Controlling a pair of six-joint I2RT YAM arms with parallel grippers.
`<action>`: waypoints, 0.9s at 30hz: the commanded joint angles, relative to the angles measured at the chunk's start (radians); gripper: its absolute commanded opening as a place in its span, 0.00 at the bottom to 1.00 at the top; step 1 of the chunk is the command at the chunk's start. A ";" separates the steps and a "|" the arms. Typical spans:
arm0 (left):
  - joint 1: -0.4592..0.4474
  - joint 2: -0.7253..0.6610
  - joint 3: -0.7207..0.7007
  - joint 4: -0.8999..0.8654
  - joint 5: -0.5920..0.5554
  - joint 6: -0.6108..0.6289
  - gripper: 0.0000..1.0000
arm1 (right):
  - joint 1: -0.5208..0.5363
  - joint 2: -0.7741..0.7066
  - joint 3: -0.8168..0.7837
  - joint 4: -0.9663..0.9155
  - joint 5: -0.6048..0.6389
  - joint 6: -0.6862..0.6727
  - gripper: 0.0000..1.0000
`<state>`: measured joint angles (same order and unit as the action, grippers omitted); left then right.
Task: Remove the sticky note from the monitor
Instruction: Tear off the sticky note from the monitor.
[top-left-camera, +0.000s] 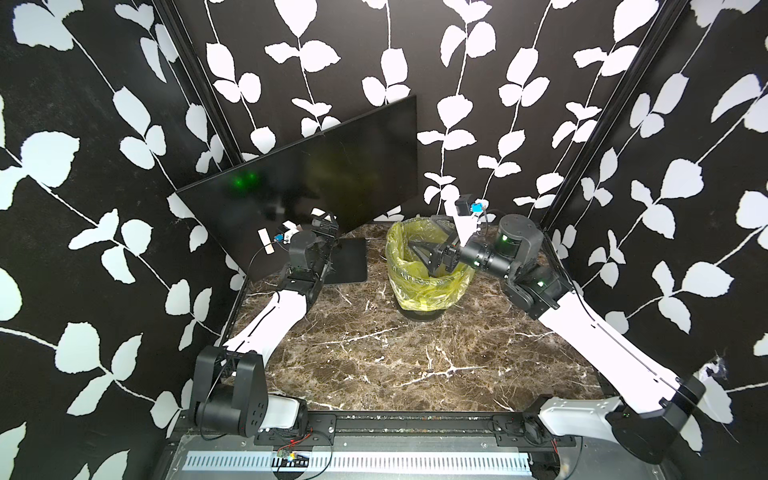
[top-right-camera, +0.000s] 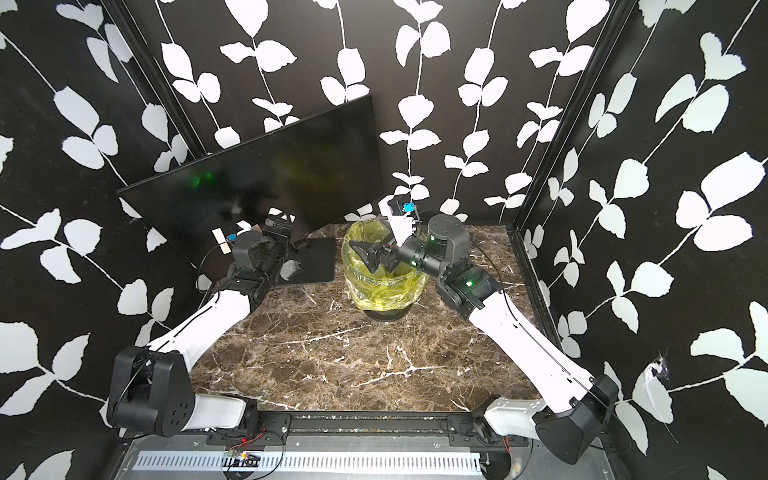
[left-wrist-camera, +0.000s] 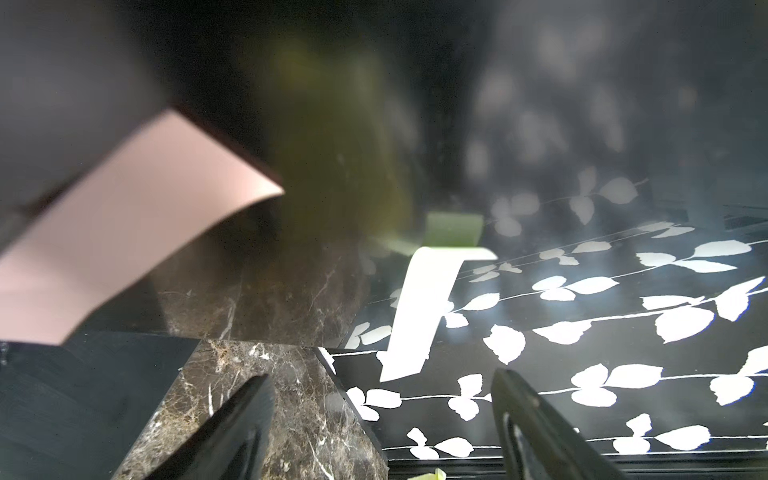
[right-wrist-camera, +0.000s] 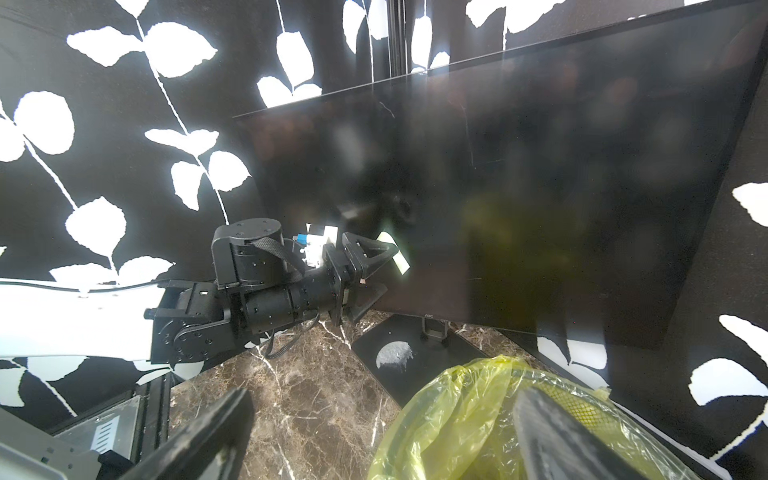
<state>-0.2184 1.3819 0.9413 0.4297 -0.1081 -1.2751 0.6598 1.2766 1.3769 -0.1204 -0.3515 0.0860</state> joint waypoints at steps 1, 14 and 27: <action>-0.004 0.023 0.030 0.081 -0.025 -0.010 0.80 | 0.008 -0.007 0.027 0.018 0.023 -0.018 1.00; -0.004 0.071 0.087 0.115 0.003 -0.030 0.66 | 0.007 -0.014 0.022 0.016 0.042 -0.028 1.00; -0.004 0.055 0.111 0.026 0.042 -0.029 0.46 | 0.008 -0.020 0.010 0.027 0.049 -0.024 1.00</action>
<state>-0.2295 1.4715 1.0447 0.4759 -0.0750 -1.3144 0.6598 1.2762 1.3769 -0.1268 -0.3134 0.0639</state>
